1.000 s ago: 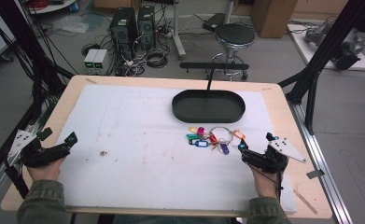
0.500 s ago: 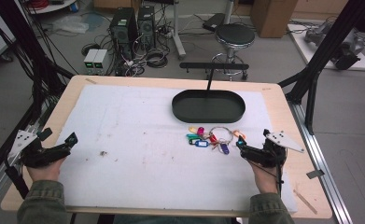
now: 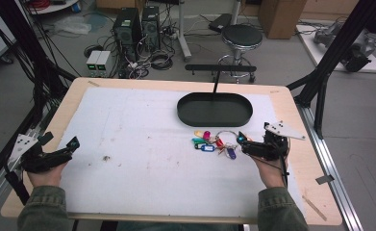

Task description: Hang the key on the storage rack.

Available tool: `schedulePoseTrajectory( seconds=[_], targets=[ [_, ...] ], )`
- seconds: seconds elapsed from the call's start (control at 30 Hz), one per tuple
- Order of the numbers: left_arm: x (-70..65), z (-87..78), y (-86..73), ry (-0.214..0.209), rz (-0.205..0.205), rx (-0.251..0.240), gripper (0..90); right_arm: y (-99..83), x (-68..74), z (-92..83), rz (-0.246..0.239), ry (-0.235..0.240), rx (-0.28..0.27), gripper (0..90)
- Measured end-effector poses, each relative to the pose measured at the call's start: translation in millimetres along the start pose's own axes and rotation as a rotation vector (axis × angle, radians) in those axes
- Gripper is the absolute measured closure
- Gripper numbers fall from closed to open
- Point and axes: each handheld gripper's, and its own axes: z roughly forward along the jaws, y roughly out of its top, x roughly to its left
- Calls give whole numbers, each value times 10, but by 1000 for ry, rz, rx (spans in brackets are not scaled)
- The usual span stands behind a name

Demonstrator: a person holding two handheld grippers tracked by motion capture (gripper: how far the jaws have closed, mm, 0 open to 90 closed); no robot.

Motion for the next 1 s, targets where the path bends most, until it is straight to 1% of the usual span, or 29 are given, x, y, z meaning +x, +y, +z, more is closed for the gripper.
schedulePoseTrajectory(
  seconds=[0.03, 0.1, 0.17, 0.23, 0.27, 0.37, 0.4, 0.57, 0.63, 0.67, 0.77, 0.8, 0.83, 0.87, 0.9, 1.0],
  targets=[
    [1, 0, 0, 1, 0, 1, 17, 28, 16, 43, -11, 12, 10, 5],
    [4, 1, 0, 5, -2, -2, 17, 38, 20, 58, -16, 15, 13, 5],
    [7, 3, -1, 4, -3, -2, 17, 76, 38, 121, -21, 37, 29, 5],
    [5, 9, -2, 1, -6, -3, 17, 84, 46, 140, -18, 40, 35, 5],
    [4, 10, -2, 1, -6, -1, 17, 96, 53, 171, -17, 46, 49, 5],
    [3, 9, -1, 0, -4, -1, 17, 120, 60, 233, -27, 60, 67, 5],
    [5, 10, -1, 0, -6, -3, 17, 130, 71, 251, -22, 67, 76, 5],
    [11, 10, -2, 4, -7, -6, 17, 176, 112, 354, -41, 105, 120, 5],
    [12, 9, -2, 5, -9, -7, 17, 178, 117, 376, -45, 109, 129, 5],
    [12, 7, -1, 5, -9, -6, 17, 180, 127, 424, -45, 118, 155, 5],
    [12, 2, 0, 3, -8, -6, 17, 185, 140, 474, -46, 129, 178, 5],
    [11, 2, 0, 5, -11, -9, 17, 185, 140, 474, -46, 129, 178, 5],
    [13, 2, 0, 4, -11, -10, 17, 187, 145, 514, -52, 136, 196, 6],
    [14, 2, 0, 4, -12, -10, 17, 187, 145, 514, -52, 136, 196, 6],
    [15, 2, -1, 5, -13, -10, 17, 189, 152, 555, -55, 143, 217, 6],
    [17, 1, 0, 5, -13, -11, 17, 195, 160, 590, -62, 149, 233, 5]
  ],
)
